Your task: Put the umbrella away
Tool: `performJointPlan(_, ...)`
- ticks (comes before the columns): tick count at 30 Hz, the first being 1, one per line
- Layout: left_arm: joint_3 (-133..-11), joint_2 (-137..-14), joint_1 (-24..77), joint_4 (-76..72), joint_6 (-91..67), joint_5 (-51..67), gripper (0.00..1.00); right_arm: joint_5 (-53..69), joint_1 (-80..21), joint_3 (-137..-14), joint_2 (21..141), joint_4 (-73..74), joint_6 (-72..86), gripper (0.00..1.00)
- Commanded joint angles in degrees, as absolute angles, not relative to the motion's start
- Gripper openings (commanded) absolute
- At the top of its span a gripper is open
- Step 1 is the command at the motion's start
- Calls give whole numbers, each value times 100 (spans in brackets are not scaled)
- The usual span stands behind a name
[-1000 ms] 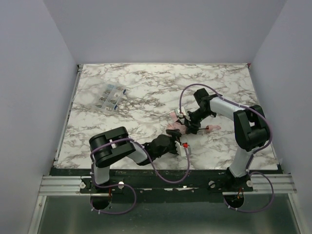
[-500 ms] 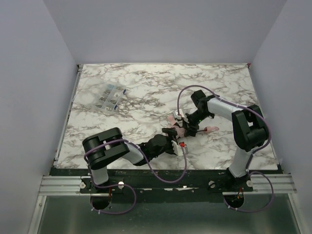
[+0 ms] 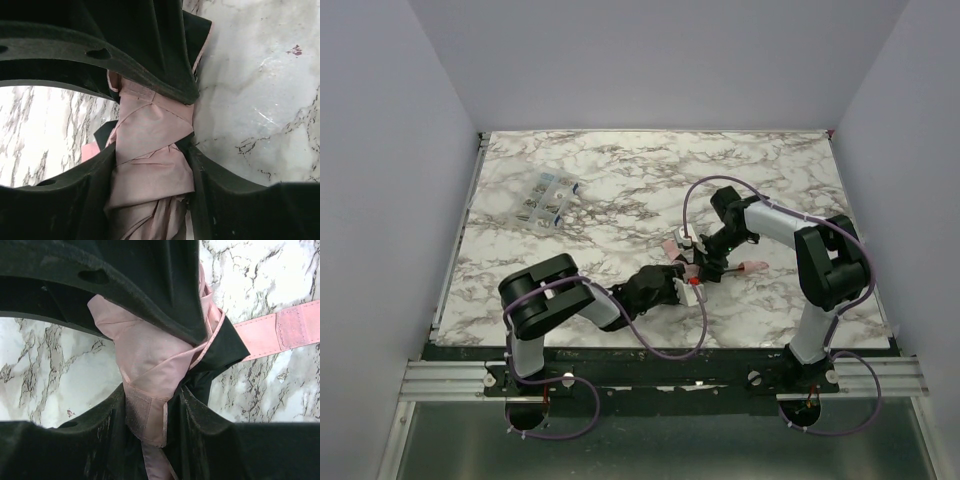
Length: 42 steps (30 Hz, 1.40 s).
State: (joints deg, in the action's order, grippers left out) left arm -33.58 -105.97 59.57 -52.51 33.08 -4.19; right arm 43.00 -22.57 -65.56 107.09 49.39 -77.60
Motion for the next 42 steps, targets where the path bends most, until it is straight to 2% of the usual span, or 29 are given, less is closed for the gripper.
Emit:
performJointPlan(1,-3308,-10903,5640,-4254,2942,-29,43,3577,-2470,-5818,11439,6215,-7514,14)
performJointPlan(7,-3340,-10837,5489,-4050,2849,680,20,3595,-2469,-5880,11481,6231,-7508,16)
performJointPlan(10,-3512,-10804,5362,-3623,2738,1130,0,3639,-2469,-5880,11428,6184,-7463,23)
performJointPlan(14,-3630,-10726,5076,-3106,2392,1973,0,3839,-2461,-5965,11290,6168,-7416,40)
performJointPlan(17,-3661,-10745,4914,-2808,2258,2337,0,4062,-2341,-6072,10994,6018,-7314,57)
performJointPlan(21,-3953,-10947,4710,-2314,1885,2719,0,4367,-2033,-6187,10469,5600,-7128,73)
performJointPlan(26,-4289,-11142,4589,-1760,1811,3002,0,4697,-1575,-6045,9497,4748,-6879,84)
performJointPlan(30,-4525,-11255,4432,-1364,1735,3222,0,4920,-1253,-5880,8729,4152,-6847,87)
performJointPlan(33,-4874,-11457,4324,-853,1688,3476,0,4958,-1221,-5628,8268,4119,-7358,87)
performJointPlan(37,-5421,-11826,4220,-78,1488,3657,0,5031,-1216,-5022,7788,4020,-8219,99)
performJointPlan(42,-5962,-12270,4126,710,1298,3900,0,5013,-1239,-4337,7449,3340,-8468,100)
